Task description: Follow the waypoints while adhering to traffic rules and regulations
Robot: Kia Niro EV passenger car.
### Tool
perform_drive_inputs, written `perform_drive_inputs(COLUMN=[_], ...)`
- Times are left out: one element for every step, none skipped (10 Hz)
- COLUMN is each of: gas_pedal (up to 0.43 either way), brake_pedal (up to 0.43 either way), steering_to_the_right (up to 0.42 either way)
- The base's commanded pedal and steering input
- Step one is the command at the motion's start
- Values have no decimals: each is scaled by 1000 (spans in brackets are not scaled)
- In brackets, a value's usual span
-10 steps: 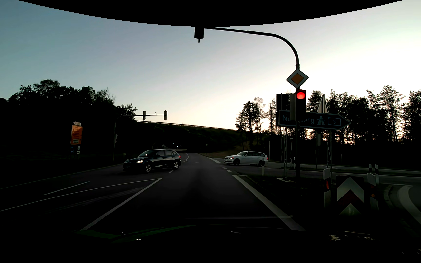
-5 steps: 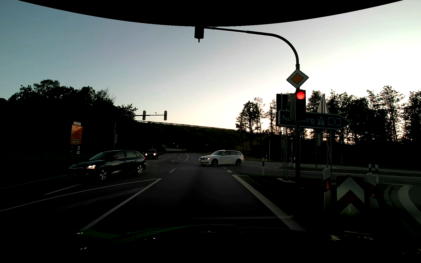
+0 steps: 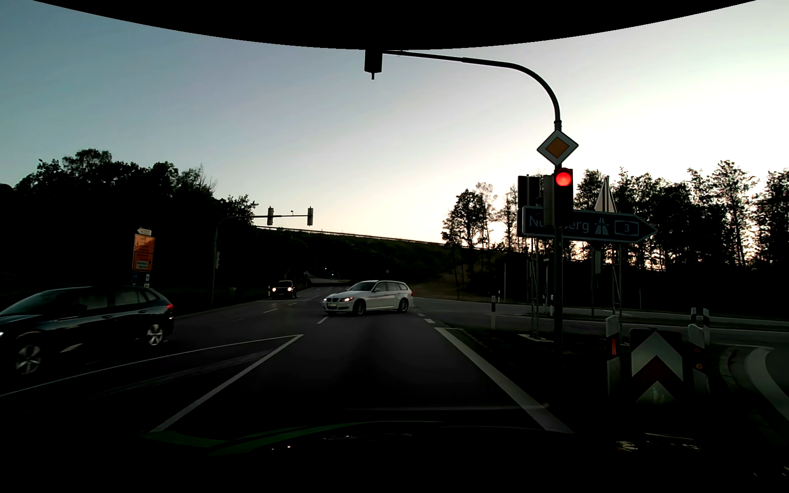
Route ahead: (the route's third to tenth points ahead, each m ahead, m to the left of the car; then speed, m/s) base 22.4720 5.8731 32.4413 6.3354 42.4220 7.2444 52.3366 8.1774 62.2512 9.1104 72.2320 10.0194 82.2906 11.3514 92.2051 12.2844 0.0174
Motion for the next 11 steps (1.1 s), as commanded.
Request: perform_drive_inputs(gas_pedal=[0, 0, 0, 0, 0, 0, 0, 0, 0, 0, 0], brake_pedal=[207, 207, 213, 213, 220, 220, 220, 226, 226, 226, 226], steering_to_the_right=[-12, -12, -11, -11, -12, -12, -12, -12, -11, -11, -11])
